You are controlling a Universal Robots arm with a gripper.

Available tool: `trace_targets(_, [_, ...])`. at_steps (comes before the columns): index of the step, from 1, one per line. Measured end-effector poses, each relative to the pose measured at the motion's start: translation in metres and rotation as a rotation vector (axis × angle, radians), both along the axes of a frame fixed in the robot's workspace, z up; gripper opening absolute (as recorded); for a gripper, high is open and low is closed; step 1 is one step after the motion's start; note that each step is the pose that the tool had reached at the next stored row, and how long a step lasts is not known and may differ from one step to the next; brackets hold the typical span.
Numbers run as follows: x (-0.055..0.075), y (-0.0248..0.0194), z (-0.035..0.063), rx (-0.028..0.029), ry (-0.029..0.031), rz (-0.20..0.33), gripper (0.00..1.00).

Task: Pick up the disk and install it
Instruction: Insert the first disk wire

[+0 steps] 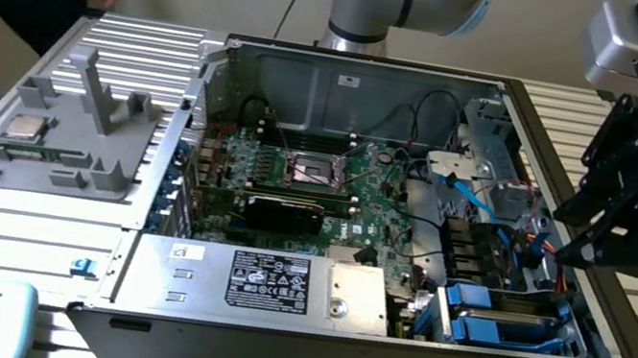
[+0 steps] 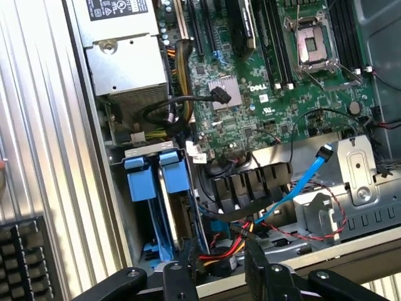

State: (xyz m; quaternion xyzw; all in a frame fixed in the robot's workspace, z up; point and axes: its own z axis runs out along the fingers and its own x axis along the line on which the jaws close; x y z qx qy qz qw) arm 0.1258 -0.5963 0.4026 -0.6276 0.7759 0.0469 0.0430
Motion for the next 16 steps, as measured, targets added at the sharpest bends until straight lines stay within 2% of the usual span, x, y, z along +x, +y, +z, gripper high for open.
trace_targets(3, [0.001, -0.0012, -0.0008, 0.0004, -0.0001, 0.023, 0.44])
trace_targets(5, [0.002, -0.0023, -0.0009, 0.0052, -0.0001, 0.027, 0.44])
trace_targets(6, [0.002, -0.0028, -0.001, 0.0117, -0.0002, 0.028, 0.44])
trace_targets(9, [0.006, -0.0037, -0.0011, 0.0377, -0.0004, 0.031, 0.44])
trace_targets(11, [0.009, -0.0038, -0.0011, 0.0512, -0.0006, 0.035, 0.44])
trace_targets(13, [0.013, -0.0039, -0.0011, 0.0614, -0.0007, 0.041, 0.44])
trace_targets(16, [0.017, -0.0039, -0.0012, 0.0713, -0.0005, 0.053, 0.44])
